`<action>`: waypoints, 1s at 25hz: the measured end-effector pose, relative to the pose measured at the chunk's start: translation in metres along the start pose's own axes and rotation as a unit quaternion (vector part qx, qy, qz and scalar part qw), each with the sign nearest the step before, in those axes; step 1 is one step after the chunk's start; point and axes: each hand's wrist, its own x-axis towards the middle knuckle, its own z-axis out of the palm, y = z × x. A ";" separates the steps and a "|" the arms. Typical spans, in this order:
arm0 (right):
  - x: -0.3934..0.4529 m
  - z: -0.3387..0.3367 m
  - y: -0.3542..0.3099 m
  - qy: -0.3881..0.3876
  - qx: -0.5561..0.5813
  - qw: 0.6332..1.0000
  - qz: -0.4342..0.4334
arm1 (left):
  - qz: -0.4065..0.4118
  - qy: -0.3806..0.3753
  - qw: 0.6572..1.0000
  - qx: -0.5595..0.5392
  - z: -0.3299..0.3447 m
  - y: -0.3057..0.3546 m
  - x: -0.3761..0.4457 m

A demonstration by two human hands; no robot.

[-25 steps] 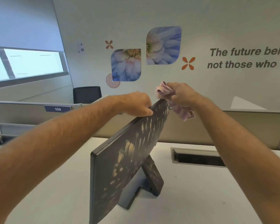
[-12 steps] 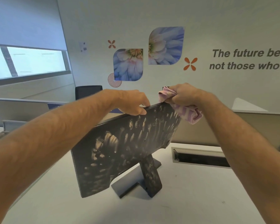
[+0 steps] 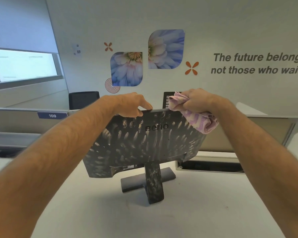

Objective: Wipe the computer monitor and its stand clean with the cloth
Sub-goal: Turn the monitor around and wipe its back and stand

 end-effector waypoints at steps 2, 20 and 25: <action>-0.001 -0.001 0.002 -0.002 0.007 1.000 0.011 | 0.000 0.006 1.000 -0.005 0.000 -0.001 0.003; -0.082 0.034 0.041 0.331 0.390 0.859 0.018 | -0.005 0.007 1.000 -0.027 0.002 -0.005 0.018; -0.095 0.082 0.115 0.471 0.510 0.680 0.236 | -0.037 0.058 0.987 -0.144 0.012 0.016 0.032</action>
